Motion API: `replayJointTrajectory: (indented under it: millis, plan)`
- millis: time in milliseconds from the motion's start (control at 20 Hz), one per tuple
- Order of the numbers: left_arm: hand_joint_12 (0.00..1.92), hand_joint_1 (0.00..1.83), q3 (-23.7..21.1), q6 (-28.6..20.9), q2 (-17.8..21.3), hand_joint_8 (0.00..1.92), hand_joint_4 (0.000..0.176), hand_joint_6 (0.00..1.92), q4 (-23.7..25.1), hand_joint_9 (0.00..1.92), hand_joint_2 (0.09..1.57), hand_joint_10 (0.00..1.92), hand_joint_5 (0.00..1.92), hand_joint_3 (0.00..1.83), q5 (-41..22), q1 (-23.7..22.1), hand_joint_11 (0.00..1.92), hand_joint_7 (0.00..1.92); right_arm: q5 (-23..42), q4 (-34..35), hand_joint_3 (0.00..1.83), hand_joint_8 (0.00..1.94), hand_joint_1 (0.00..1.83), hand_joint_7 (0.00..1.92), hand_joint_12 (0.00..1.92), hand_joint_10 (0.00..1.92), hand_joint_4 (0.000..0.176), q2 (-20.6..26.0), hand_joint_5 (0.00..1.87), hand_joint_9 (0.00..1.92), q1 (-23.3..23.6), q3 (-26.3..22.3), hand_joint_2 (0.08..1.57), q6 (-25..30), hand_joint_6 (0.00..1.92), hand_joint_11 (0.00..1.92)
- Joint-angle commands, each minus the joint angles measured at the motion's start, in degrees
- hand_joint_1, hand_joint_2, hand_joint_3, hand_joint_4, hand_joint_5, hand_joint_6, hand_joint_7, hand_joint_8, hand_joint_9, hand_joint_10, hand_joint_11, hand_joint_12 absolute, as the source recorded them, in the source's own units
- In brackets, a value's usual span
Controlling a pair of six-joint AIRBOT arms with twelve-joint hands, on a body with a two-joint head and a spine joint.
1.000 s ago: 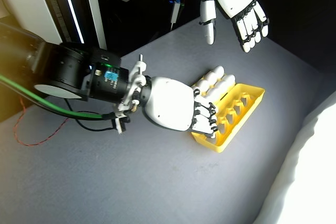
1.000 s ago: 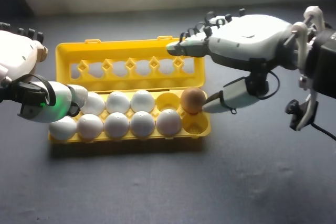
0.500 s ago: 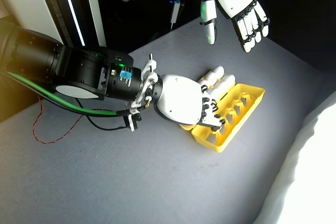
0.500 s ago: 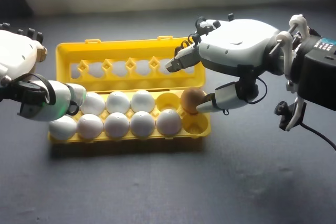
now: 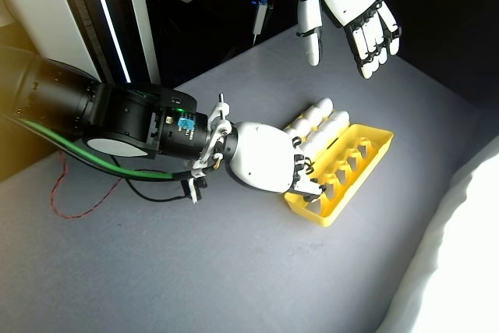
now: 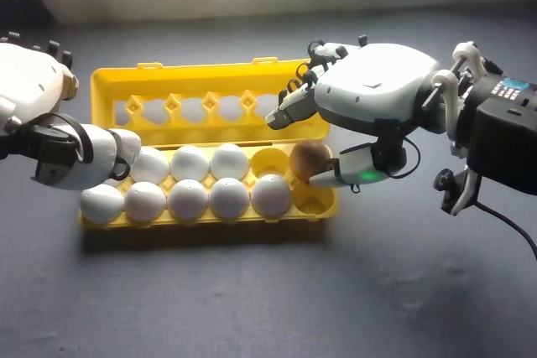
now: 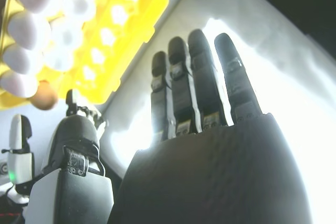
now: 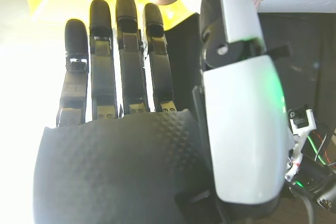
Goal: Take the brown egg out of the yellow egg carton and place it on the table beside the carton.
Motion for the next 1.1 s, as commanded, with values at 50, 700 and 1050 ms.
replayJointTrajectory:
  millis: [50, 700, 1050]
  plan:
    - [0.52, 0.00, 0.2, 0.3, 0.5, 0.00, 0.000, 0.01, 4.8, 0.37, 1.25, 0.01, 0.37, 0.00, -1.5, -0.6, 0.00, 0.43, 6.9, -0.8, 0.00, 0.01, 0.95, 0.64, 1.06, 0.44, 0.000, 0.3, 0.57, 0.37, -0.1, 0.2, 1.07, 0.2, 0.01, 0.00]
    - [0.57, 0.00, 0.2, 0.5, 0.4, 0.00, 0.000, 0.00, 4.5, 0.41, 1.26, 0.01, 0.38, 0.00, -1.7, -0.9, 0.00, 0.45, 9.8, -2.6, 0.00, 0.00, 0.87, 0.60, 0.84, 0.36, 0.000, -1.4, 0.57, 0.29, -1.4, 2.5, 1.05, 0.1, 0.01, 0.00]
    - [0.72, 0.00, 0.1, 0.5, 0.4, 0.01, 0.000, 0.01, 4.5, 0.46, 1.28, 0.01, 0.40, 0.00, -1.7, -0.9, 0.00, 0.48, 10.5, -2.6, 0.00, 0.00, 0.84, 0.58, 0.36, 0.13, 0.000, -2.0, 0.57, 0.30, -2.0, 3.3, 1.02, 0.1, 0.01, 0.00]
